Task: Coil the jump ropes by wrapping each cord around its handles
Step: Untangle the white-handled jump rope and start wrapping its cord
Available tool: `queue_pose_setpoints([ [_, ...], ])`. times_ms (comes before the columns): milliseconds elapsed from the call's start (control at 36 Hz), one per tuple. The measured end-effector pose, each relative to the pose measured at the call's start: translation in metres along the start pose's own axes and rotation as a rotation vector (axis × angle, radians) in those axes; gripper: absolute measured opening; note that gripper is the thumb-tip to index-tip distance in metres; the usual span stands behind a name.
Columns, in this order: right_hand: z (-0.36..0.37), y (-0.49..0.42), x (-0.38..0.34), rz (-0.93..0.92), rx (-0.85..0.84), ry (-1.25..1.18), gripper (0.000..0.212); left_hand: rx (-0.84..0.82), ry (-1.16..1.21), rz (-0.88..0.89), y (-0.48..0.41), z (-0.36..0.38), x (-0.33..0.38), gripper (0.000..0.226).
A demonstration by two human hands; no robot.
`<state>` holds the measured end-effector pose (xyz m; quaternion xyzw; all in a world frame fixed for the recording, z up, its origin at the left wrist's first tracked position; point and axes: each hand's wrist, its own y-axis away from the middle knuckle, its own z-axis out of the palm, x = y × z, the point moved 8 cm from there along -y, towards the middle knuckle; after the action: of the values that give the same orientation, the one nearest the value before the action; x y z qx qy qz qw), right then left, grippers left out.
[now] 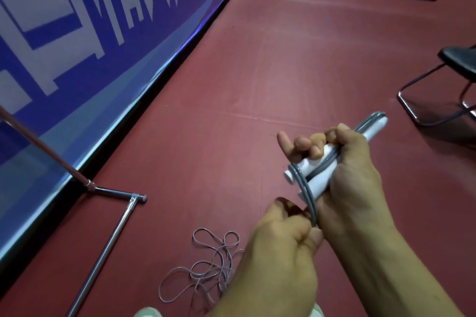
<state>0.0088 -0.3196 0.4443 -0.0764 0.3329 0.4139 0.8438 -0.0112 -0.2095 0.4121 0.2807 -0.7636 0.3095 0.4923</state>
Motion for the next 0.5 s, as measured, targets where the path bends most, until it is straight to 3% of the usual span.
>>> queue_pose_setpoints([
  [139,0.002,0.001,0.008,0.087,0.033,-0.021,0.033,-0.030,0.064,-0.048,-0.007,-0.007,-0.002,0.015],
  [250,-0.001,0.005,0.016,0.205,0.050,-0.052,0.033,-0.153,0.042,-0.117,-0.011,-0.016,-0.010,0.026],
  [389,-0.006,0.009,0.019,0.214,0.032,0.080,0.029,0.011,-0.187,0.068,-0.014,-0.030,0.002,0.018],
  [500,-0.008,0.011,0.022,0.258,0.021,0.153,0.028,0.036,-0.323,0.129,-0.014,-0.028,0.002,0.008],
])
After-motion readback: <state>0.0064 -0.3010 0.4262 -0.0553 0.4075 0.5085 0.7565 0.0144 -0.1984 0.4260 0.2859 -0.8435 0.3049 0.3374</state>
